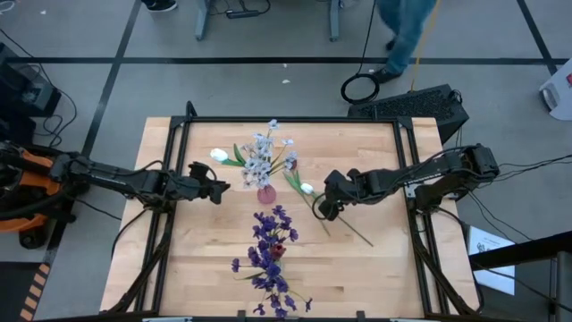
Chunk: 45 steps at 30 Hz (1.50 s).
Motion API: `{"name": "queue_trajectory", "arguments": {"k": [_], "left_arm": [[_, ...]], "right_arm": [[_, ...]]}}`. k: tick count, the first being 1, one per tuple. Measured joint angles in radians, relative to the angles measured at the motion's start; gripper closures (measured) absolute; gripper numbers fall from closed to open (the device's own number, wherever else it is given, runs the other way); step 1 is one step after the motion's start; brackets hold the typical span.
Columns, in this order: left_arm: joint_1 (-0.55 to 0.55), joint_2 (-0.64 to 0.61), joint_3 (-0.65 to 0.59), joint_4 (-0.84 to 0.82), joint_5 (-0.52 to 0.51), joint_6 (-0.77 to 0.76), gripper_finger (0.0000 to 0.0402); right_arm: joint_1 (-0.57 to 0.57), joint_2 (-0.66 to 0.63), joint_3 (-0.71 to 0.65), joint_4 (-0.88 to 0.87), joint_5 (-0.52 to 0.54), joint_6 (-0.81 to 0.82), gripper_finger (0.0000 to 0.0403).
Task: Sort flowers into vase by color
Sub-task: Put the white flower into the pink vase
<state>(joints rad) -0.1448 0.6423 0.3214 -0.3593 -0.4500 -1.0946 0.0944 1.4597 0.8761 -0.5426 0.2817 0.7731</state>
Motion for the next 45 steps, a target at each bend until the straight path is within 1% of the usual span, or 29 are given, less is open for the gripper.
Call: {"name": "queue_trajectory", "arguments": {"k": [8,14,16,22,27,32,34,36,38,41,42,43,45], "left_arm": [[0.000,0.017,0.000,0.001,-0.004,0.000,0.0265],[0.000,0.024,0.000,-0.001,-0.004,0.000,0.0265],[0.000,0.025,0.000,0.000,-0.005,0.000,0.0265],[0.000,0.026,0.000,-0.002,-0.008,0.000,0.0265],[0.000,0.026,0.000,-0.001,-0.026,0.000,0.0265],[0.000,0.029,0.000,-0.003,-0.031,0.000,0.0265],[0.000,0.031,0.000,-0.001,-0.031,0.000,0.0265],[0.000,0.032,0.000,-0.003,-0.031,0.001,0.0265],[0.000,0.032,0.000,-0.002,-0.031,0.001,0.0265],[0.000,0.032,0.000,-0.003,-0.031,0.002,0.0265],[0.000,0.033,0.000,-0.003,-0.031,0.002,0.0265],[0.000,0.033,0.000,-0.008,-0.031,0.002,0.0265],[0.000,0.033,0.000,-0.020,-0.031,0.003,0.0265]], "right_arm": [[-0.011,0.001,0.000,0.000,-0.001,0.000,0.0321],[-0.016,0.071,0.000,0.036,-0.001,-0.043,0.0285],[-0.016,0.096,0.000,0.041,-0.023,-0.053,0.0277],[-0.016,0.140,0.000,0.059,-0.031,-0.056,0.0268],[-0.016,0.185,0.000,0.093,-0.127,-0.060,0.0269],[-0.016,0.252,0.002,0.099,-0.125,-0.060,0.0269],[-0.016,0.276,0.005,0.098,-0.123,-0.061,0.0272],[-0.016,0.298,0.007,0.092,-0.132,-0.077,0.0284],[-0.015,0.309,0.008,0.084,-0.138,-0.101,0.0311],[-0.013,0.309,0.010,0.064,-0.143,-0.165,0.0370],[-0.013,0.304,0.009,0.055,-0.143,-0.196,0.0385],[-0.013,0.299,0.009,0.048,-0.147,-0.233,0.0391],[-0.014,0.284,0.006,0.032,-0.152,-0.283,0.0388]]}}
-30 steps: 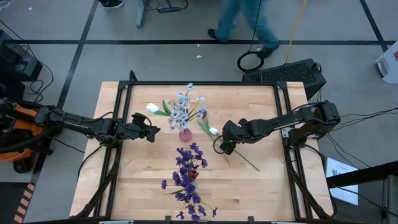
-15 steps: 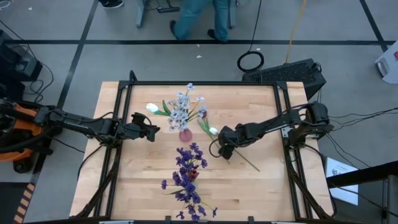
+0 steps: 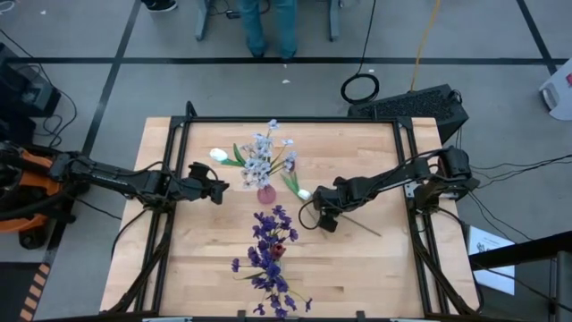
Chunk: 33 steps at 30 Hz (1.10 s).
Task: Sort flowers into vase by color
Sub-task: Put the white flower into the pink vase
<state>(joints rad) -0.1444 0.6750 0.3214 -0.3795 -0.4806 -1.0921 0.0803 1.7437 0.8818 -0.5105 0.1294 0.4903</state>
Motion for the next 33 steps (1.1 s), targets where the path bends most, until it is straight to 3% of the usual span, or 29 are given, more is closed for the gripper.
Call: {"name": "queue_trajectory", "arguments": {"k": [8,17,26,33], "left_arm": [[0.000,0.000,0.000,-0.034,0.020,0.052,0.0265],[0.000,0.000,0.000,-0.022,0.119,0.404,0.0265],[0.000,-0.002,0.000,0.121,0.221,0.840,0.0265],[0.000,-0.002,0.000,0.126,0.232,0.948,0.0265]], "right_arm": [[0.000,-0.074,-0.011,-0.056,-0.013,0.130,0.0399],[0.041,-0.255,-0.012,-0.042,0.027,0.391,0.0402],[0.158,-0.450,-0.009,0.102,0.386,0.561,0.0402],[0.207,-0.458,-0.008,0.472,0.730,0.275,0.0403]]}}
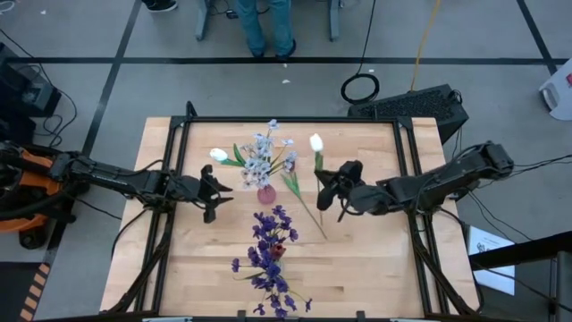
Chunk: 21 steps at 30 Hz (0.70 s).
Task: Sort flowers into vase by color
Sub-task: Put the white flower into the pink vase
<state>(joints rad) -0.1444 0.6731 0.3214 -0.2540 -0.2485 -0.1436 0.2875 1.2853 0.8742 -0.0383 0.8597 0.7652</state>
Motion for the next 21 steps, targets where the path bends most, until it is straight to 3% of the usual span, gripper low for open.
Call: {"name": "queue_trajectory", "arguments": {"k": [6,9,12,15,21], "left_arm": [[0.000,0.000,0.000,-0.046,0.025,0.003,0.0265],[0.000,0.000,0.000,-0.050,0.040,0.003,0.0265],[0.000,0.000,0.000,-0.049,0.044,0.005,0.0265],[0.000,0.000,0.000,-0.048,0.047,0.031,0.0265],[0.000,0.000,0.000,-0.040,0.047,0.047,0.0265]], "right_arm": [[0.060,0.049,0.000,0.286,0.287,-0.263,0.0403],[0.076,0.080,0.000,0.353,0.346,-0.309,0.0403],[0.070,0.118,0.000,0.409,0.333,-0.316,0.0403],[0.044,0.169,0.000,0.516,0.253,-0.368,0.0403],[-0.035,0.242,-0.009,0.870,-0.036,-0.649,0.0402]]}}
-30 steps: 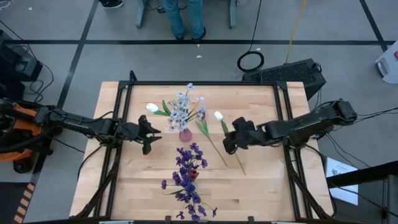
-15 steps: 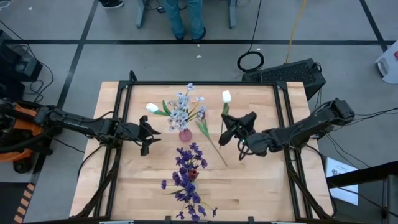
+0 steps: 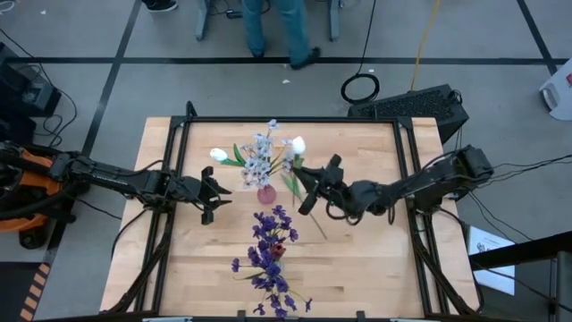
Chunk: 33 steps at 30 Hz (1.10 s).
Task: Sort flowers into vase by color
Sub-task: Put the white flower into the pink vase
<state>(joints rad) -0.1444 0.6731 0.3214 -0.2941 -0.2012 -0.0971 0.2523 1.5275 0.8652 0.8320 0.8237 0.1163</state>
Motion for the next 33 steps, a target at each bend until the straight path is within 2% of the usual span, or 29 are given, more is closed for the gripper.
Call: {"name": "queue_trajectory", "arguments": {"k": [9,13,24,33], "left_arm": [[0.000,0.000,0.000,0.020,0.006,-0.052,0.0265],[0.000,0.000,0.000,0.043,0.008,-0.054,0.0265],[0.000,0.000,0.000,0.052,0.007,-0.053,0.0265],[0.000,0.000,0.000,0.053,0.007,-0.054,0.0265]], "right_arm": [[-0.118,0.007,-0.177,0.619,-0.465,-0.231,0.0402],[-0.150,0.011,-0.192,0.660,-0.625,-0.275,0.0402],[-0.164,0.195,-0.046,0.615,-0.678,-0.304,0.0402],[-0.191,0.240,0.032,0.618,-0.697,-0.416,0.0402]]}}
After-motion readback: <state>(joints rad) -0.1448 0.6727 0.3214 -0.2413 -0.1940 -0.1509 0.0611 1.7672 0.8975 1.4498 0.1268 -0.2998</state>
